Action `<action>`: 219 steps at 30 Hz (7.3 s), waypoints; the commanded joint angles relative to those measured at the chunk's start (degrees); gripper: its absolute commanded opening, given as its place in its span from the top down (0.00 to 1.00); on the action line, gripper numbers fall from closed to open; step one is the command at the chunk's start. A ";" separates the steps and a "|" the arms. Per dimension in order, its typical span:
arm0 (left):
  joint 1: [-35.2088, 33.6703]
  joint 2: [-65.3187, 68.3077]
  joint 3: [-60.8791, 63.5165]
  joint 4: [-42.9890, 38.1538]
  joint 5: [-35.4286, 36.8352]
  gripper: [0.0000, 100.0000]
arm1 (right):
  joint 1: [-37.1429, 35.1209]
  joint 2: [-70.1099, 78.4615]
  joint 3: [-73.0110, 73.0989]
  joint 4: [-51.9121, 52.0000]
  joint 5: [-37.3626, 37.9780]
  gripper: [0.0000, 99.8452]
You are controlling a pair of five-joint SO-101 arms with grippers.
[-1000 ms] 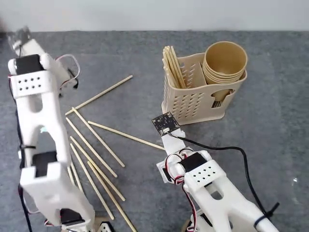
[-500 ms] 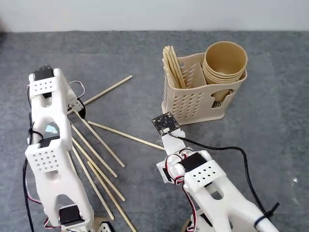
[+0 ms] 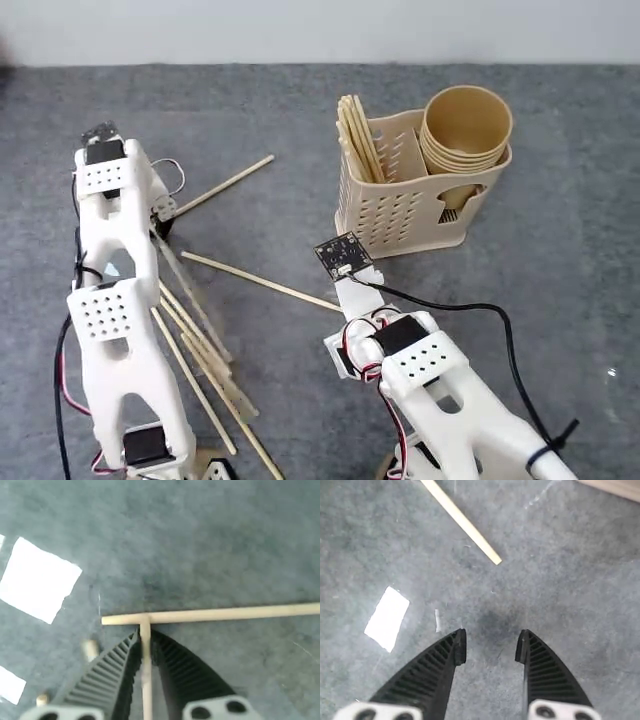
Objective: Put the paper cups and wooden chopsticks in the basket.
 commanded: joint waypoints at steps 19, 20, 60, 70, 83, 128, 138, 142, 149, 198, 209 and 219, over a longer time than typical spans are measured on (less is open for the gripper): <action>7.65 -11.87 -24.13 9.58 6.51 0.99 | 0.40 -1.19 -0.35 -0.57 0.79 0.82; 8.35 -14.15 -24.13 9.49 6.51 0.99 | 0.40 -1.19 -0.35 -0.57 0.79 0.82; 34.55 -38.07 -17.10 -20.84 7.30 0.92 | 0.40 -1.19 -0.35 -0.57 0.79 0.82; 35.25 -42.37 -17.19 -15.38 7.47 0.80 | 0.40 -1.19 -0.35 -0.57 0.79 0.82; 27.25 -57.32 -17.01 6.68 6.68 0.80 | 0.40 -1.19 -0.35 -0.84 0.79 0.82; -19.87 -128.44 101.85 -8.18 -18.55 0.99 | -8.84 0.13 -29.19 7.16 0.79 0.82; -21.89 -146.46 121.19 -17.41 -19.16 0.99 | -13.85 29.05 -50.55 7.16 0.79 0.82; -21.89 -155.52 127.78 -17.05 -19.16 0.99 | -15.16 41.89 -60.04 7.25 1.67 0.82; -21.89 -159.65 134.46 -17.23 -18.90 0.99 | -15.52 58.24 -73.93 7.69 7.74 0.82; -21.89 -159.74 136.22 -17.49 -18.90 0.99 | -10.77 81.89 -159.74 50.33 17.85 0.99; -21.89 -159.74 136.22 -17.49 -18.90 0.99 | -8.22 58.24 -149.27 50.24 17.85 0.99; -21.89 -159.74 136.22 -17.49 -18.90 0.99 | 1.27 39.16 -143.65 48.31 17.85 0.99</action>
